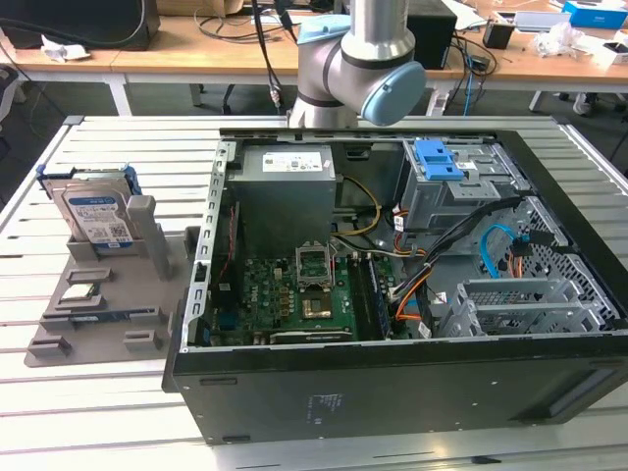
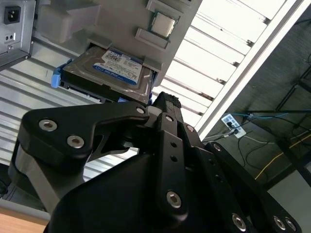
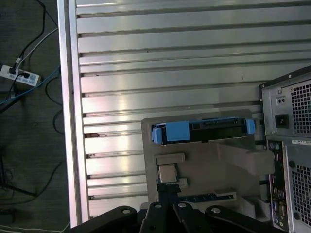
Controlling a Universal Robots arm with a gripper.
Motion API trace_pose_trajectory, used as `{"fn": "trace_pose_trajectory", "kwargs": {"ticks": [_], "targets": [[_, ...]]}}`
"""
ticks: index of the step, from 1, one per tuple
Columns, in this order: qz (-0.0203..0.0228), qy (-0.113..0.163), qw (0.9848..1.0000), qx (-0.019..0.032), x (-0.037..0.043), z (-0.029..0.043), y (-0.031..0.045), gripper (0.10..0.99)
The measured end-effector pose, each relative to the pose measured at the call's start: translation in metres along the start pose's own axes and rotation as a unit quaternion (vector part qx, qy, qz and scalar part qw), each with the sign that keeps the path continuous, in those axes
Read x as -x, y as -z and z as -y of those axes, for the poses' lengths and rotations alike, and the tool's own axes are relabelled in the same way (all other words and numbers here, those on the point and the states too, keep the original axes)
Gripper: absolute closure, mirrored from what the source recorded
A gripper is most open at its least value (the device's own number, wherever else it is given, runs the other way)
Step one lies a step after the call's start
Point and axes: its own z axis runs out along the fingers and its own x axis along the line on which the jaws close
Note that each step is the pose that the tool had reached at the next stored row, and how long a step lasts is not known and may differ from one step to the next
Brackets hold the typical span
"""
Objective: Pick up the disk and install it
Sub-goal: 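Reach for the disk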
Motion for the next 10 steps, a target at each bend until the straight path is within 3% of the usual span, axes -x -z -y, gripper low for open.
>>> {"fn": "trace_pose_trajectory", "kwargs": {"ticks": [10], "targets": [[0.0000, 0.000, 1.0000, 0.0000, 0.0000, 0.0000, 0.0000, 0.980]]}}
